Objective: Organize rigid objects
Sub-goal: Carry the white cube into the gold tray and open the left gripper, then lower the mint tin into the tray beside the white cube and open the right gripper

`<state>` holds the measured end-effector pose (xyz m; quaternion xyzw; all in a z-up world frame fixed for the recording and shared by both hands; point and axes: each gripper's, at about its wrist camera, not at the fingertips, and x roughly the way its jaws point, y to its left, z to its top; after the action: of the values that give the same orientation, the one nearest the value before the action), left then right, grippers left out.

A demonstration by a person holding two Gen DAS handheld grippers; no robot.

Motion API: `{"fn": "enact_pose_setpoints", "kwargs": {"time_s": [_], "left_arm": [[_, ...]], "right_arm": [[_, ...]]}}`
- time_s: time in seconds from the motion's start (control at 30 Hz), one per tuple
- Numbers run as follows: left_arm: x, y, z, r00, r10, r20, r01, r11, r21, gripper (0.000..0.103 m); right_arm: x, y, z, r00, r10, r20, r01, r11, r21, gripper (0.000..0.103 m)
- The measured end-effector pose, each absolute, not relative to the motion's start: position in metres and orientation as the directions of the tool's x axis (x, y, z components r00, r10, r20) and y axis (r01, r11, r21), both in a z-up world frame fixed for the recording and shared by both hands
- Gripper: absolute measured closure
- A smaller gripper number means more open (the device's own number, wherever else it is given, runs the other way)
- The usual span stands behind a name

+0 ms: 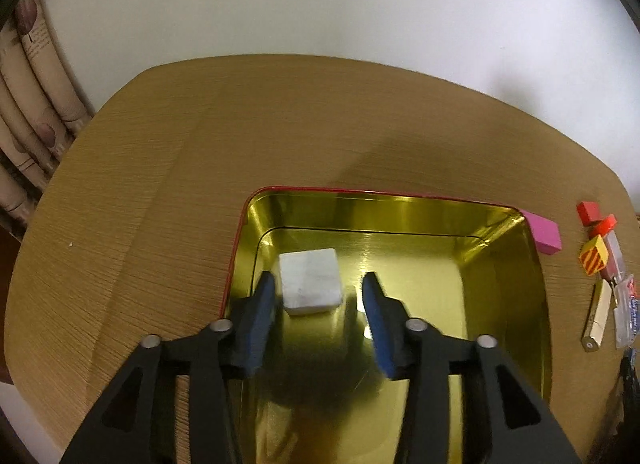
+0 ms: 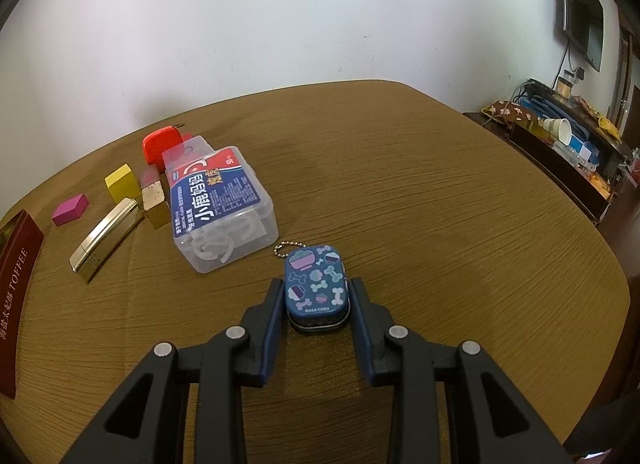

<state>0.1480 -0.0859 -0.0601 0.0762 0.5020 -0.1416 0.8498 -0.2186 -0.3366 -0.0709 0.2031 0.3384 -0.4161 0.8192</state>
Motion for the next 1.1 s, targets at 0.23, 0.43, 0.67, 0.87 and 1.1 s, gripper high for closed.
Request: {"fn": "enact_pose_setpoints", "kwargs": {"time_s": [0.23,0.43,0.67,0.87,1.1], "left_arm": [[0.111,-0.062,-0.037,0.528,-0.255,-0.81,0.326,0.941,-0.084,0.035],[0.075,-0.041,-0.03,0.568,-0.293,-0.769,0.301,0.944,-0.137,0.033],[0.052,-0.04,-0.03,0.601,-0.295,-0.742,0.294,0.946,-0.138,0.032],[0.036,-0.042,-0.026,0.627,-0.273,-0.73,0.299,0.949,-0.099,0.03],[0.029,-0.037,-0.025,0.649,-0.235,-0.723,0.279,0.958,-0.062,0.027]], "right_arm": [[-0.218,-0.335,-0.07,0.42,-0.548,-0.723,0.818,0.574,0.041,0.071],[-0.207,-0.321,-0.051,0.452,-0.55,-0.702,0.787,0.616,0.024,0.071],[-0.183,-0.294,-0.012,0.572,-0.481,-0.665,0.708,0.699,0.103,0.071],[-0.143,-0.259,0.013,0.672,-0.364,-0.645,0.587,0.793,0.164,0.071],[-0.07,-0.204,0.032,0.739,-0.168,-0.652,0.393,0.894,0.215,0.071]]}}
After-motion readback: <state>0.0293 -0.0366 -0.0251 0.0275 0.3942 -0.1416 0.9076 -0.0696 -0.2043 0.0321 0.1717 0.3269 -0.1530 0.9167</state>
